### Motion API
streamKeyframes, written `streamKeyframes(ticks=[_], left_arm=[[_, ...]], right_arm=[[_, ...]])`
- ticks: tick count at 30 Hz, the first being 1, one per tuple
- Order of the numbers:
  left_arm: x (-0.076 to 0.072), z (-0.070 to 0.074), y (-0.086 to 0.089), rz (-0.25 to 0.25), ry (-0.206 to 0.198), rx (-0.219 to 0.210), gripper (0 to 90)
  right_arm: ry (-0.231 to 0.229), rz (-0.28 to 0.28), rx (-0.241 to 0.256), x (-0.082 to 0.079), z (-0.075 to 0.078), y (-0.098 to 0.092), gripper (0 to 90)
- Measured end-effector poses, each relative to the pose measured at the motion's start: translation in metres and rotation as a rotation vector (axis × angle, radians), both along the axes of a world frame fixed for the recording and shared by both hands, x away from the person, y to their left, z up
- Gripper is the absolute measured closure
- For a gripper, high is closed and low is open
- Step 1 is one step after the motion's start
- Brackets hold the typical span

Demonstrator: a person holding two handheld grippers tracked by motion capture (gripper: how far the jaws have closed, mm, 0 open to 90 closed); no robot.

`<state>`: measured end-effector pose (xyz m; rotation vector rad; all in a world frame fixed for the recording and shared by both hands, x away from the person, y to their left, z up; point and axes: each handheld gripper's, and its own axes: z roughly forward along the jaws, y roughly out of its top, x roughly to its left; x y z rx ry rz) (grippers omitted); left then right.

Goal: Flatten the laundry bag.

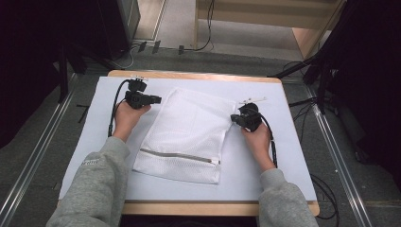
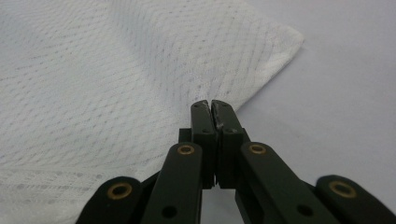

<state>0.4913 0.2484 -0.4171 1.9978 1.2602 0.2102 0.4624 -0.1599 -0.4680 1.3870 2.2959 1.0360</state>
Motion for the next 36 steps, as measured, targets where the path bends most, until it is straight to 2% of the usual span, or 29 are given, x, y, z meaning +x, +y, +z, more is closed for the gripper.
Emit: streamKeyframes(ticks=[3, 7, 8, 10, 15, 17, 23, 26, 27, 30, 34, 36], left_arm=[[-0.010, -0.004, 0.000, -0.019, 0.009, 0.004, 74.4], [-0.019, -0.006, -0.001, -0.037, 0.015, 0.009, 71.4], [-0.025, -0.007, -0.002, -0.049, 0.014, 0.013, 70.4], [-0.030, -0.007, -0.003, -0.061, 0.020, 0.021, 68.6], [-0.042, -0.009, -0.001, -0.073, 0.020, -0.006, 65.4], [-0.046, -0.009, -0.001, -0.080, 0.020, 0.003, 64.3], [-0.057, -0.011, 0.005, -0.079, 0.025, 0.005, 59.6], [-0.061, -0.015, 0.008, -0.072, 0.026, 0.010, 57.7], [-0.062, -0.019, 0.010, -0.067, 0.039, 0.028, 57.2], [-0.061, -0.025, 0.012, -0.052, 0.047, 0.028, 56.5], [-0.057, -0.034, 0.010, -0.045, 0.059, 0.050, 57.3], [-0.057, -0.036, 0.009, -0.045, 0.047, 0.051, 59.8]], right_arm=[[-0.016, -0.002, -0.001, 0.005, -0.001, 0.002, 89.9], [0.008, -0.008, 0.003, 0.007, -0.004, 0.005, 87.3], [0.004, -0.004, 0.006, 0.006, -0.001, 0.004, 81.3], [-0.004, 0.004, 0.030, 0.002, 0.006, 0.002, 77.2], [-0.042, 0.035, 0.046, -0.020, 0.027, -0.002, 75.1], [-0.044, 0.048, 0.062, -0.032, 0.031, -0.002, 74.6], [-0.043, 0.091, 0.051, -0.066, 0.032, 0.005, 70.8], [-0.046, 0.103, 0.042, -0.075, 0.032, 0.006, 70.0], [-0.047, 0.111, 0.052, -0.083, 0.031, 0.006, 69.4], [-0.042, 0.122, 0.062, -0.094, 0.029, 0.005, 67.0], [-0.022, 0.130, 0.084, -0.102, 0.026, 0.006, 64.5], [-0.020, 0.137, 0.089, -0.103, 0.025, 0.008, 62.8]])
